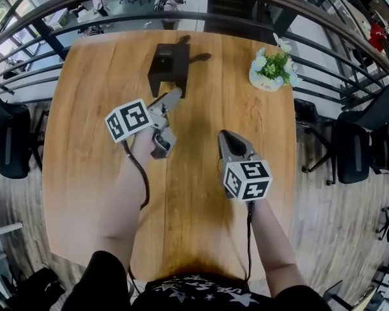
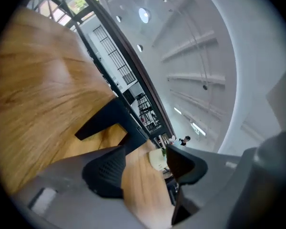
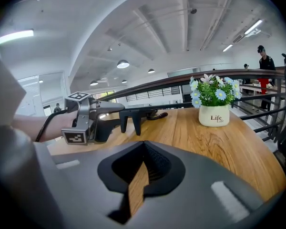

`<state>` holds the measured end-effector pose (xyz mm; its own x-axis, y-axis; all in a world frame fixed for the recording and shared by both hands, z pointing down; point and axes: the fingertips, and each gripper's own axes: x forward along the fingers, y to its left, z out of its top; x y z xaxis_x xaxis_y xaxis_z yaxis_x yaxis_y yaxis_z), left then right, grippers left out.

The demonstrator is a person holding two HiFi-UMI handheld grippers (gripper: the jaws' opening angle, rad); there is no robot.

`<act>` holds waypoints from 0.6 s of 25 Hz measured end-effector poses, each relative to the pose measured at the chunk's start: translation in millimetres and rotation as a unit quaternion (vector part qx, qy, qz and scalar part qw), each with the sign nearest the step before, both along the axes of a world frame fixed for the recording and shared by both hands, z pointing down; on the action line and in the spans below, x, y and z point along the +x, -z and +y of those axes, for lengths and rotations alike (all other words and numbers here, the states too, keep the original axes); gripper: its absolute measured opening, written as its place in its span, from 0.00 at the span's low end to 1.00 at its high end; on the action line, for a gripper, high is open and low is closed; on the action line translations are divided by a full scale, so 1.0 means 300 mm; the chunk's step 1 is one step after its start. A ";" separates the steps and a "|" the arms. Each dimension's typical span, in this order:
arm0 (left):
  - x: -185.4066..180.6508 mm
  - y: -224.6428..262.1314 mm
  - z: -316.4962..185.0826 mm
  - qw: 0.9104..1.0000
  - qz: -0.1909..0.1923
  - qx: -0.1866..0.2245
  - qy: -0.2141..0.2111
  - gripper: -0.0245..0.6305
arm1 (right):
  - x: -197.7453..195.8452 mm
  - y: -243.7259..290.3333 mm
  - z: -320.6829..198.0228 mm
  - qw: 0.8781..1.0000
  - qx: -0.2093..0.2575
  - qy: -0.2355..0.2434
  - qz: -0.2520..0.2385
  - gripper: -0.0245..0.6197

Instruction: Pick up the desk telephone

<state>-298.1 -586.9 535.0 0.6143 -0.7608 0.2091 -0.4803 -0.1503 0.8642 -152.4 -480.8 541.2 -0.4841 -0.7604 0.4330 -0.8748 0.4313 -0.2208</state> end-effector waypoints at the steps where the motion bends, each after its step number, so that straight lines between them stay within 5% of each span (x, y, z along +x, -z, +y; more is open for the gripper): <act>1: 0.004 0.005 -0.016 1.000 0.023 0.000 0.004 0.46 | -0.004 -0.007 -0.002 1.000 -0.001 0.001 -0.001 0.04; 8: -0.030 -0.018 -0.150 0.994 0.094 -0.015 0.059 0.54 | -0.023 -0.035 -0.025 1.000 -0.004 0.001 -0.013 0.04; 15: -0.050 -0.056 -0.239 0.978 0.161 -0.037 0.125 0.55 | -0.014 -0.043 -0.047 1.000 -0.008 0.004 -0.022 0.04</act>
